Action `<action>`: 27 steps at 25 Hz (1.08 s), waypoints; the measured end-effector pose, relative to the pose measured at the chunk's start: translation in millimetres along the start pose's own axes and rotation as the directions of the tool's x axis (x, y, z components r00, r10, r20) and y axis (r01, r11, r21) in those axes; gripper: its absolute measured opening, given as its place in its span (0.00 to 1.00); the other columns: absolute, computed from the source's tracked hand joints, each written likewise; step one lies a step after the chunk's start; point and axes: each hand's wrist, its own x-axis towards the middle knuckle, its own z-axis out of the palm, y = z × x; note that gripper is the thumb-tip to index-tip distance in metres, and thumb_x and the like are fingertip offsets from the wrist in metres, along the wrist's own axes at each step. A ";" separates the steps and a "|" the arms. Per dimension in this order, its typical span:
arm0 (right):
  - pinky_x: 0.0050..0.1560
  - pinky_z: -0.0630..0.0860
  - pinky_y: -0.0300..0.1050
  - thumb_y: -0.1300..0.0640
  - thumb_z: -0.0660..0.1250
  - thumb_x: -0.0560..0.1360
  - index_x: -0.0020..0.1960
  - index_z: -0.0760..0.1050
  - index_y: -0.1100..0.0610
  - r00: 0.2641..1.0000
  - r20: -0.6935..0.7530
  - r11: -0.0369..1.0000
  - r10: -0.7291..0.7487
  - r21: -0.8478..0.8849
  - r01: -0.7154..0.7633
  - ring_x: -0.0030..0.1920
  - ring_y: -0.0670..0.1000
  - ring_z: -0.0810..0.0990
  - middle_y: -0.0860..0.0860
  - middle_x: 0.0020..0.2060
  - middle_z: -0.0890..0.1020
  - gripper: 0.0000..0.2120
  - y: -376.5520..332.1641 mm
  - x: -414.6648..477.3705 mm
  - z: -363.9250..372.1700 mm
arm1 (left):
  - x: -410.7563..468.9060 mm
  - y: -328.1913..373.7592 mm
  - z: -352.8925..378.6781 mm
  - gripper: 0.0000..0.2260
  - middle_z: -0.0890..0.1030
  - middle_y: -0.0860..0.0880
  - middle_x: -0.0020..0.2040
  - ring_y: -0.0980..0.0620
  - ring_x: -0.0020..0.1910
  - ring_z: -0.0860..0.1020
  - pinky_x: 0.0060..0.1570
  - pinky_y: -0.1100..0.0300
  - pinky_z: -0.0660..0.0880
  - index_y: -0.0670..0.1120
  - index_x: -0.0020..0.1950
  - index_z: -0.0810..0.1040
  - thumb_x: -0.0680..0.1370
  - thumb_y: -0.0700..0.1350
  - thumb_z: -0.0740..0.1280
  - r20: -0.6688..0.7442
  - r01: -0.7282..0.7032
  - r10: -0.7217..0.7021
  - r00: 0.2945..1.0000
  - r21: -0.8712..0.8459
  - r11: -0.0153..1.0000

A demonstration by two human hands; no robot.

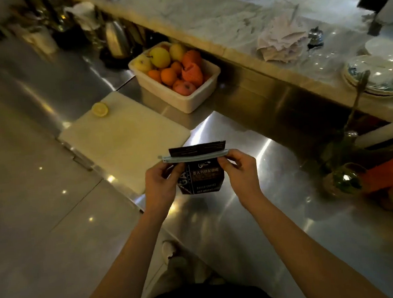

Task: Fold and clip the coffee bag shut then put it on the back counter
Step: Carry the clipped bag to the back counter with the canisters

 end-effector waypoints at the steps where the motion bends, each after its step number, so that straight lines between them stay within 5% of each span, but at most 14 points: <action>1: 0.46 0.78 0.30 0.59 0.67 0.77 0.51 0.81 0.57 0.998 0.068 1.000 -0.012 -0.002 0.012 0.49 0.42 0.82 0.49 0.46 0.85 0.06 -1.1 -2.7 15.7 | -8.1 2.8 -16.3 0.11 0.85 0.62 0.40 0.62 0.45 0.83 0.45 0.68 0.78 0.54 0.48 0.82 0.76 0.37 0.69 -0.058 0.001 -0.001 0.998 0.005 1.000; 7: 0.46 0.77 0.34 0.64 0.67 0.76 0.52 0.81 0.63 0.841 0.529 0.993 -0.113 0.045 0.105 0.47 0.47 0.82 0.57 0.47 0.85 0.07 -26.6 -49.7 157.9 | -91.9 2.8 -151.3 0.09 0.85 0.52 0.49 0.58 0.50 0.83 0.48 0.66 0.78 0.45 0.54 0.83 0.76 0.37 0.68 -0.497 -0.005 -0.013 0.868 -0.035 0.999; 14: 0.47 0.78 0.36 0.63 0.66 0.77 0.49 0.81 0.52 0.353 0.922 0.984 -0.158 0.117 0.136 0.48 0.44 0.83 0.51 0.45 0.85 0.08 -60.4 -231.4 346.6 | -271.5 -0.4 -324.9 0.09 0.84 0.53 0.49 0.60 0.50 0.83 0.48 0.67 0.78 0.49 0.53 0.81 0.76 0.37 0.68 -0.899 0.014 0.015 0.439 0.023 1.000; 18: 0.43 0.79 0.34 0.64 0.66 0.77 0.52 0.81 0.59 0.077 0.985 0.984 -0.154 0.146 0.101 0.45 0.40 0.83 0.51 0.44 0.85 0.07 -63.8 -360.8 416.4 | -387.7 -0.8 -383.5 0.08 0.84 0.53 0.47 0.59 0.48 0.83 0.47 0.66 0.79 0.45 0.53 0.81 0.76 0.38 0.68 -0.991 0.079 0.028 0.134 0.039 0.996; 22: 0.45 0.80 0.35 0.65 0.66 0.77 0.52 0.81 0.57 -0.302 0.948 0.991 -0.101 0.124 0.058 0.45 0.40 0.83 0.51 0.44 0.84 0.08 -61.4 -496.1 457.9 | -505.8 7.2 -406.3 0.08 0.84 0.56 0.45 0.62 0.46 0.83 0.45 0.65 0.80 0.49 0.51 0.81 0.75 0.38 0.69 -0.968 0.132 0.047 -0.245 0.014 0.991; 27: 0.46 0.81 0.41 0.61 0.65 0.78 0.50 0.80 0.51 -0.589 0.804 0.990 -0.084 0.137 0.045 0.49 0.49 0.84 0.54 0.47 0.85 0.08 -51.3 -594.9 480.0 | -579.7 10.4 -409.2 0.09 0.83 0.56 0.45 0.64 0.45 0.83 0.44 0.70 0.77 0.49 0.51 0.80 0.75 0.36 0.68 -0.860 0.169 0.071 -0.505 -0.018 0.985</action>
